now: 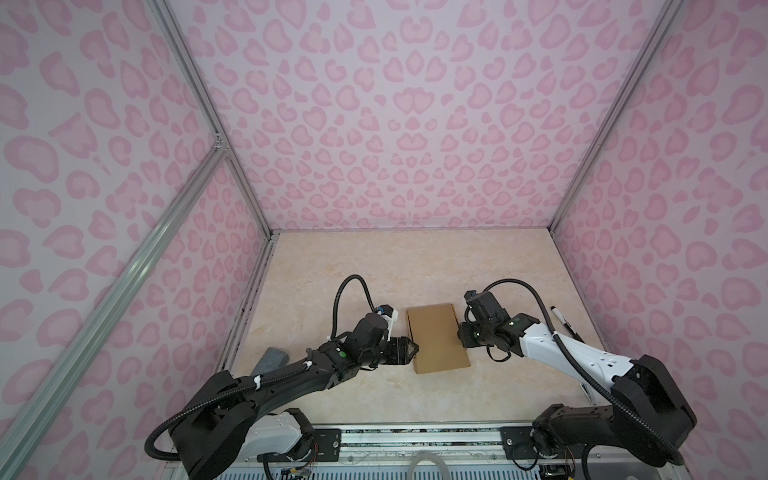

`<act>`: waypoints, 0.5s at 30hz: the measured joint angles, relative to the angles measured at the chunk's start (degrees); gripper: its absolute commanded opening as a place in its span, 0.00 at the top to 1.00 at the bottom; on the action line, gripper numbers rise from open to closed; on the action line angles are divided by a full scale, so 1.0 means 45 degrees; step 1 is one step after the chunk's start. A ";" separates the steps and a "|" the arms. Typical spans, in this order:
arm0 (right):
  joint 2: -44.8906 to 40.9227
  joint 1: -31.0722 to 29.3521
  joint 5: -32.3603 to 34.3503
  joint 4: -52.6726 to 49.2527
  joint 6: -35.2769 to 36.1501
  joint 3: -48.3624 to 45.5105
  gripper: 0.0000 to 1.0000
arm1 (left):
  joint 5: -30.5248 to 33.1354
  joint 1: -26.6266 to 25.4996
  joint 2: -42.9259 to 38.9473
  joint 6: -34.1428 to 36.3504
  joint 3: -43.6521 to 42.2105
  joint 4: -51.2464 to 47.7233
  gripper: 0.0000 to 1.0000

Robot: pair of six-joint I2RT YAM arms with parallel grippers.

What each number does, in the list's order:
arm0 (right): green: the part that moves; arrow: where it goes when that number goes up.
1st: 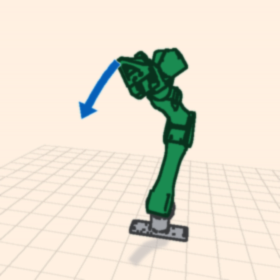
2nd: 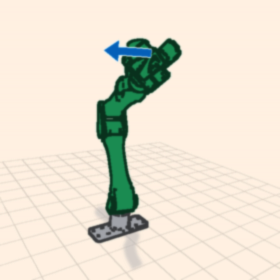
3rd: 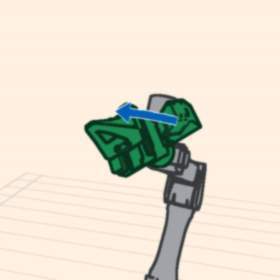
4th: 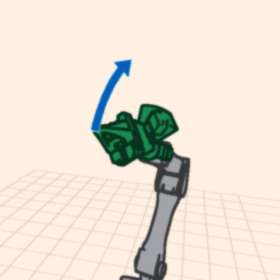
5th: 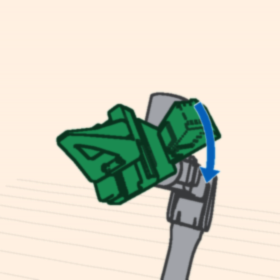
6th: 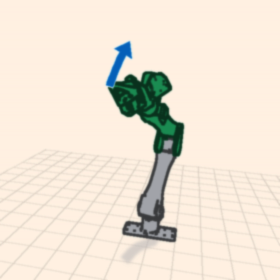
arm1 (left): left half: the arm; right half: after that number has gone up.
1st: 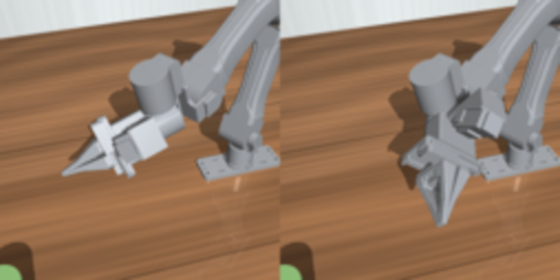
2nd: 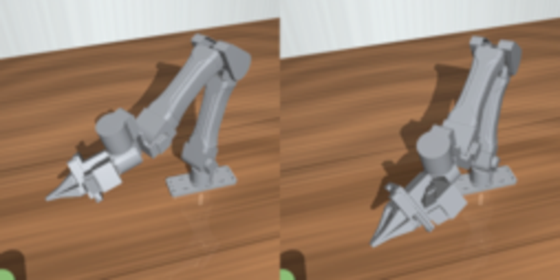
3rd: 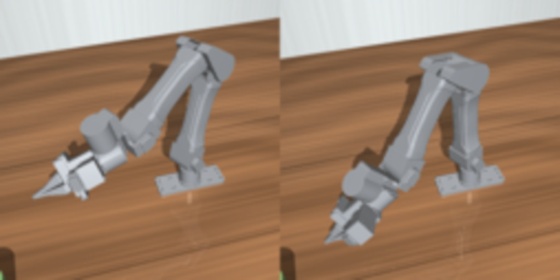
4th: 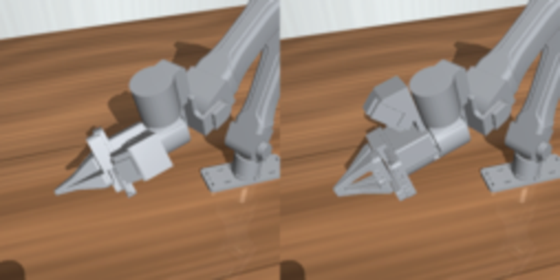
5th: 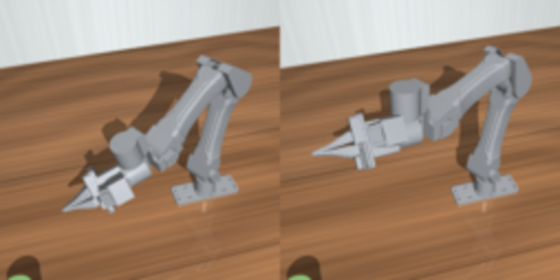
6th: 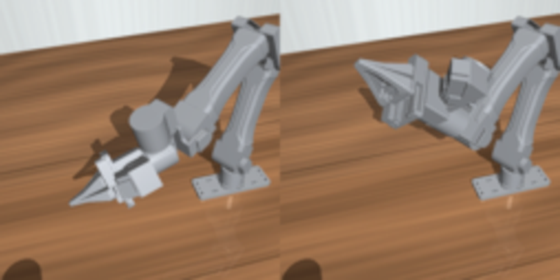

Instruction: Fold the paper box

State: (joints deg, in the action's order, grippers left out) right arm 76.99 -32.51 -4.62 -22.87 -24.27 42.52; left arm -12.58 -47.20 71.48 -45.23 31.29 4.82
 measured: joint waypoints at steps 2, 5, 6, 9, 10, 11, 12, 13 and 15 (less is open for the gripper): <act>0.0063 0.0010 -0.0092 0.0131 0.0000 0.0000 0.61 | 0.0039 -0.0175 0.0063 -0.0306 -0.0238 0.0306 0.30; 0.0126 0.0010 -0.0321 0.0243 0.0000 -0.0005 0.62 | 0.0044 -0.0369 0.0311 -0.0656 -0.0578 0.0971 0.31; 0.0131 0.0010 -0.0321 0.0262 0.0000 -0.0005 0.62 | 0.0044 -0.0432 0.0432 -0.0738 -0.0670 0.1180 0.31; 0.0185 0.0010 -0.0413 0.0379 -0.0005 -0.0015 0.62 | 0.0087 -0.0651 0.0889 -0.1020 -0.0733 0.1656 0.32; 0.0185 0.0010 -0.0423 0.0398 -0.0005 -0.0024 0.61 | 0.0087 -0.0724 0.1035 -0.1025 -0.0733 0.1836 0.32; 0.0185 0.0019 -0.0427 0.0403 -0.0010 -0.0024 0.62 | 0.0083 -0.0797 0.1200 -0.1069 -0.0724 0.2006 0.32; 0.0185 0.0034 -0.0457 0.0413 -0.0019 -0.0024 0.62 | 0.0078 -0.0860 0.1375 -0.1127 -0.0695 0.2147 0.32; 0.0180 0.0034 -0.0457 0.0418 -0.0029 -0.0024 0.62 | 0.0078 -0.0879 0.1501 -0.1166 -0.0695 0.2273 0.32; 0.0180 0.0034 -0.0457 0.0427 -0.0034 -0.0024 0.62 | 0.0058 -0.0928 0.1724 -0.1273 -0.0714 0.2497 0.32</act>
State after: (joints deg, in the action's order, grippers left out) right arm 77.80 -32.36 -6.68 -20.95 -24.43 42.41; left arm -12.32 -51.37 79.24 -50.96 28.08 16.05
